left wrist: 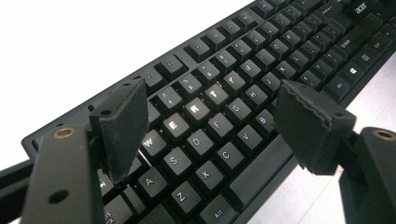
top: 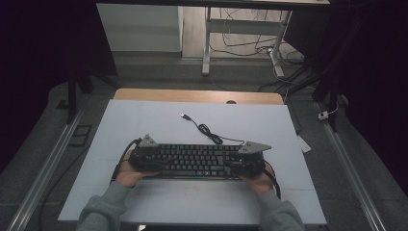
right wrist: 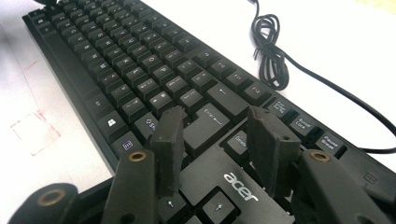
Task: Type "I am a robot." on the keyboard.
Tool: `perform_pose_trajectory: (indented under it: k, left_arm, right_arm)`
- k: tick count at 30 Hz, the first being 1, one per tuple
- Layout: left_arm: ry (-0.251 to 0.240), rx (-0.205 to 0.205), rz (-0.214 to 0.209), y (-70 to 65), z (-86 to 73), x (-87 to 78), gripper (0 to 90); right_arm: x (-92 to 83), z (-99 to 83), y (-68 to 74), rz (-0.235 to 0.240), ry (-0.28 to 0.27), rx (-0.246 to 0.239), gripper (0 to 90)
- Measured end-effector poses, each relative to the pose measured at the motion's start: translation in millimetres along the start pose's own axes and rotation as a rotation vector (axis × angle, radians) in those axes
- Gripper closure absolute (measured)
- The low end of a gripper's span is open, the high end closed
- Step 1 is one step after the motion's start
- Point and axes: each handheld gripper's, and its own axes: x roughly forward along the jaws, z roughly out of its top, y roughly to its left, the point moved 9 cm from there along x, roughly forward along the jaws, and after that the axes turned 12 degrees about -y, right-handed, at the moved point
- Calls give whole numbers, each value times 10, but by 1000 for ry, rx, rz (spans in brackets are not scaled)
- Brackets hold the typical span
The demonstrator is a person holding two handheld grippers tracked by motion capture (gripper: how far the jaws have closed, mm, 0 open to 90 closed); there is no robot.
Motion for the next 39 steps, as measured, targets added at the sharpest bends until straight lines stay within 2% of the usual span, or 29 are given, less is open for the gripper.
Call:
perform_pose_trajectory:
  k: [8,16,28,39]
  left_arm:
    - [-8,-1,11,16,-31,-27,265]
    - [-36,-8,22,-12,-77,-147,266]
    - [-91,-21,60,-26,-205,-379,267]
    - [-111,-25,72,-34,-358,-591,267]
  right_arm:
    - [-41,-7,-32,-7,-5,5,542]
    - [-217,-38,-96,-26,-22,11,533]
    - [-561,-186,-174,-60,-38,37,516]
    - [-1028,-420,-272,-117,-48,54,495]
